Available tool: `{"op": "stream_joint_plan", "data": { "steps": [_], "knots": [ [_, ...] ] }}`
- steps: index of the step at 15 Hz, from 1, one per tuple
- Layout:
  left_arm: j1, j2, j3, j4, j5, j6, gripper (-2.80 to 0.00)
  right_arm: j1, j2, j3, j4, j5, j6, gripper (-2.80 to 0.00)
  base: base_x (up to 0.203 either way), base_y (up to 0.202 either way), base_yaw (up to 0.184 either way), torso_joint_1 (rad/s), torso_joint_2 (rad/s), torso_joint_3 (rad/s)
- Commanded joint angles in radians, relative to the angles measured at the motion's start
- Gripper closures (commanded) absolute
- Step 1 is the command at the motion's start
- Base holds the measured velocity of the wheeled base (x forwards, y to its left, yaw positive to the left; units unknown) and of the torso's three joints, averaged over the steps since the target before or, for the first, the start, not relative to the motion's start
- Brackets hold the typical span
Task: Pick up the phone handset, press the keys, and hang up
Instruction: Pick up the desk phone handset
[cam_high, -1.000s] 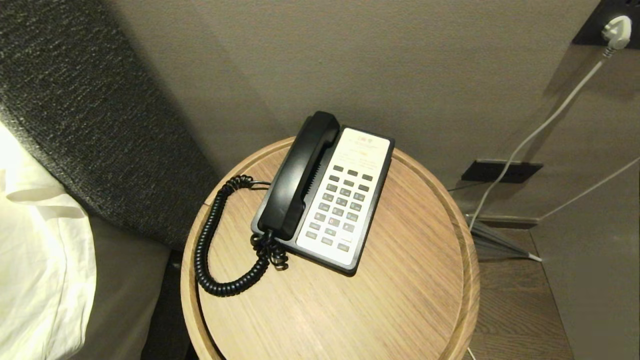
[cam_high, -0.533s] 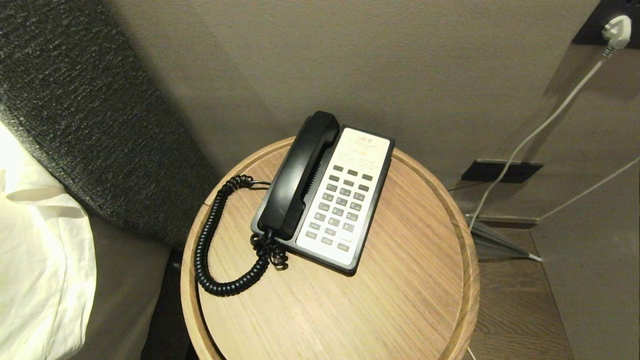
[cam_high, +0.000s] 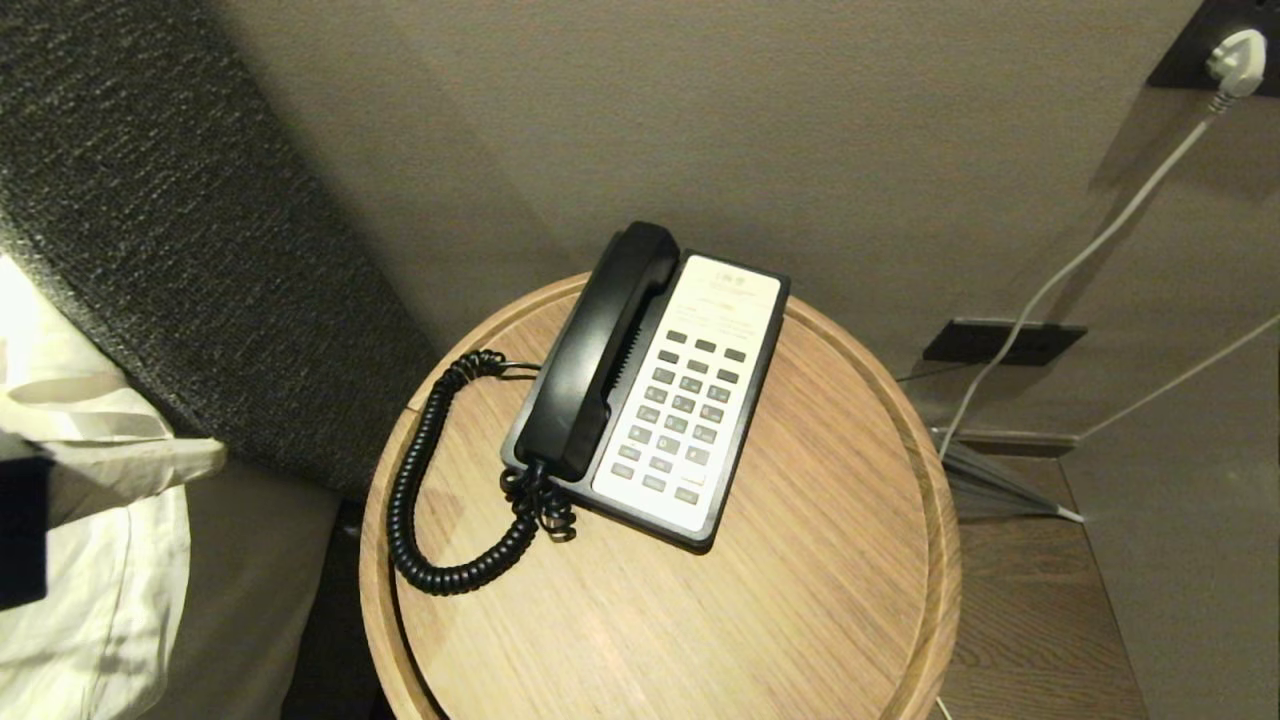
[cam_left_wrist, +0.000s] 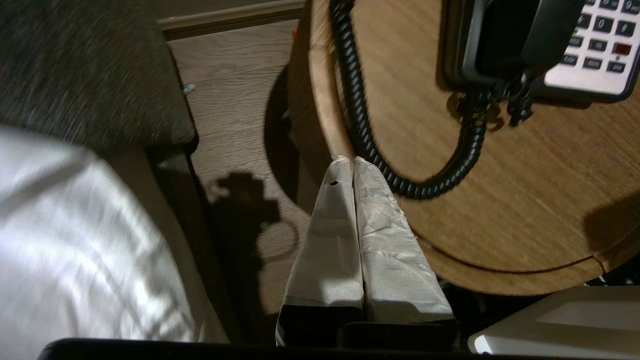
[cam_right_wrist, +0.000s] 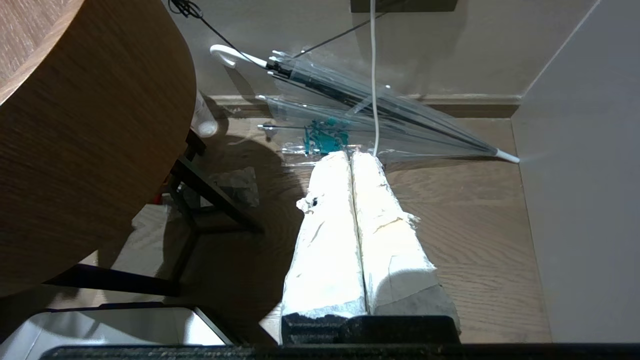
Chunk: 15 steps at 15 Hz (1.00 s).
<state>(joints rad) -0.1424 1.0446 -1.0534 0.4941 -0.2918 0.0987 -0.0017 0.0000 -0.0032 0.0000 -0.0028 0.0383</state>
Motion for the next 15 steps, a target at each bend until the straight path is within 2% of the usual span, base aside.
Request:
{"op": "stream_joint_plan", "data": {
  "steps": [1,5,7,9,10,12,15],
  "knots": [
    [-0.132,0.168,-0.127,0.018,0.045,-0.007,0.00,0.000,0.002,0.000,0.000,0.000,0.000,0.00,0.000,0.000,0.000,0.000,0.00,0.000],
    [-0.346,0.212,-0.203,0.091,0.182,-0.018,0.00,0.000,0.002,0.000,0.000,0.000,0.000,0.00,0.000,0.000,0.000,0.000,0.00,0.000],
    [-0.446,0.268,-0.290,0.105,0.238,-0.038,0.00,0.000,0.002,0.000,0.000,0.000,0.000,0.00,0.000,0.000,0.000,0.000,0.00,0.000],
    [-0.510,0.337,-0.389,0.131,0.312,-0.046,0.00,0.000,0.002,0.000,0.000,0.000,0.000,0.00,0.000,0.000,0.000,0.000,0.00,0.000],
    [-0.529,0.362,-0.424,0.150,0.337,-0.048,-2.80,0.000,0.002,0.000,0.000,0.000,0.000,0.00,0.000,0.000,0.000,0.000,0.00,0.000],
    [-0.553,0.403,-0.472,0.158,0.360,-0.060,-2.80,0.000,0.002,0.000,0.000,0.000,0.000,0.00,0.000,0.000,0.000,0.000,0.00,0.000],
    [-0.575,0.472,-0.548,0.163,0.445,-0.066,-2.80,0.000,0.002,0.000,0.000,0.000,0.000,0.00,0.000,0.000,0.000,0.000,0.00,0.000]
  ]
}}
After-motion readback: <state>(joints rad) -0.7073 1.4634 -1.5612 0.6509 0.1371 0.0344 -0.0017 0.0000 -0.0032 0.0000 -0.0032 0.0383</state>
